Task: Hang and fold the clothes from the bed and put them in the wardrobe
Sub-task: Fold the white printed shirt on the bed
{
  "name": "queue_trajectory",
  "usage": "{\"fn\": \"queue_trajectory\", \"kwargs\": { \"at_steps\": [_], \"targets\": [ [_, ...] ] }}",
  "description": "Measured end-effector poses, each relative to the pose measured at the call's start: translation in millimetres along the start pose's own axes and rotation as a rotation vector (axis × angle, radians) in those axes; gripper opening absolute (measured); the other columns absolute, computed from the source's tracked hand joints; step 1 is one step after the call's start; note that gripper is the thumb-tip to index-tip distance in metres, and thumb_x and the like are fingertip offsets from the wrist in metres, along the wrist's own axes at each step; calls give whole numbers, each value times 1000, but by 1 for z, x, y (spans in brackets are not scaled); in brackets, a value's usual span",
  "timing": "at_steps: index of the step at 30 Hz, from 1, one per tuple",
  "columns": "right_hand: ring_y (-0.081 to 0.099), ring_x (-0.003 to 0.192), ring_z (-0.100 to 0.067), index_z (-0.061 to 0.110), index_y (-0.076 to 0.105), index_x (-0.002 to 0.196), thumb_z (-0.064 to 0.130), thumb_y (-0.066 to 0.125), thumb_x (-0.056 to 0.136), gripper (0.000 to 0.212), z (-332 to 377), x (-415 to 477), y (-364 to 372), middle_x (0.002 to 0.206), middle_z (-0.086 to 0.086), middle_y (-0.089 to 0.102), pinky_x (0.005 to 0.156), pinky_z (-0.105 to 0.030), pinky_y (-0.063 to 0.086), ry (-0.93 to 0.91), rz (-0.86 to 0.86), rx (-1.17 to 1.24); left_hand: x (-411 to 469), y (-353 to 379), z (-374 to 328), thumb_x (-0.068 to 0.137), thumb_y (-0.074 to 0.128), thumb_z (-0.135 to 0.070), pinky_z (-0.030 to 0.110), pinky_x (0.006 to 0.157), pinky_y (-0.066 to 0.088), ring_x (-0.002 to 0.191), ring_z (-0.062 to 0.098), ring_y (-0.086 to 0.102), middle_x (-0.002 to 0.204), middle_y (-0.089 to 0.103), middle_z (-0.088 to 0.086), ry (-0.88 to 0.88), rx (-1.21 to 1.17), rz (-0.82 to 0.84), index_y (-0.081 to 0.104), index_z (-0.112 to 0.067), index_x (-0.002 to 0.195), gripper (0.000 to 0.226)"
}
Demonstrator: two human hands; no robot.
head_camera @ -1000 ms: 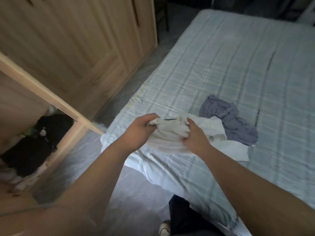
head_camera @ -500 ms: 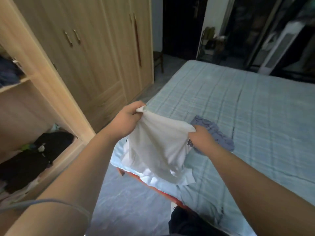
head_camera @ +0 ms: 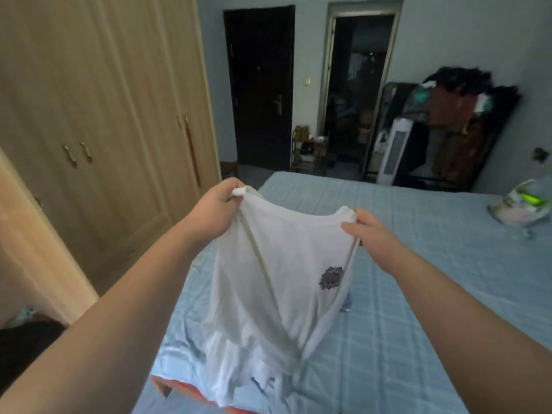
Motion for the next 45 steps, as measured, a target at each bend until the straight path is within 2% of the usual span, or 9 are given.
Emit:
{"fn": "queue_trajectory", "kwargs": {
  "at_steps": [4,9,19,23,26,30,36,40,45],
  "targets": [
    [51,82,-15,15,61,87,29,55,98,19,10,-7,-91,83,0,57,79,-35,39,-57,-89,-66,22,44,-66,102,43,-16,29,67,38,81,9,53,88,57,-8,73,61,33,53,-34,86,26],
    [55,108,-17,17,62,121,24,49,101,25,16,-27,-204,116,1,62,93,-32,41,-84,-89,-537,44,110,-150,101,44,-14,27,67,38,82,7,54,89,59,-8,141,49,63,56,-32,88,25],
    [62,89,-23,16,63,90,28,62,92,13,-14,-68,-384,90,-3,65,75,-33,46,76,-58,-954,72,239,-277,100,47,-15,21,72,36,91,2,53,96,61,-14,280,43,154,64,-32,96,24],
    [61,81,-22,21,65,89,23,60,93,7,-21,-73,-435,83,1,65,68,-33,45,-8,-280,-759,83,274,-304,100,49,-16,28,82,39,97,11,55,103,62,-10,293,158,221,65,-30,104,21],
    [54,71,-15,21,61,83,20,59,95,12,-15,-90,-458,75,5,59,59,-30,37,-115,-458,-594,89,285,-312,99,55,-20,30,83,41,101,15,56,108,62,-6,305,305,270,65,-25,113,18],
    [48,68,-12,23,56,78,15,57,94,18,-2,-116,-471,74,5,54,62,-31,36,-177,-571,-453,92,294,-307,97,59,-32,30,75,39,86,15,58,95,65,-1,290,454,330,66,-24,96,11],
    [52,72,-23,9,57,88,25,62,84,18,31,-139,-450,83,-7,59,64,-34,39,-152,-465,-626,79,297,-290,99,56,-37,35,77,43,85,17,58,93,64,1,258,515,477,65,-21,94,19],
    [50,73,-21,9,56,89,38,50,80,31,41,-149,-446,81,-4,56,63,-32,37,-110,-490,-712,60,296,-269,99,53,-45,39,92,50,99,17,65,102,69,-2,144,134,654,67,-27,102,22],
    [43,67,-17,8,53,89,18,53,97,13,51,-149,-439,74,-4,49,59,-28,32,-125,-562,-742,52,284,-257,94,65,-32,41,95,49,106,21,65,111,68,2,55,-123,813,64,-19,108,18]
  ]
}}
Point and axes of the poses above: each hand's wrist, its own x-axis towards the middle knuckle, its own y-axis out of the palm, z = x × y, the point moved 8 cm from there along x, towards the middle knuckle
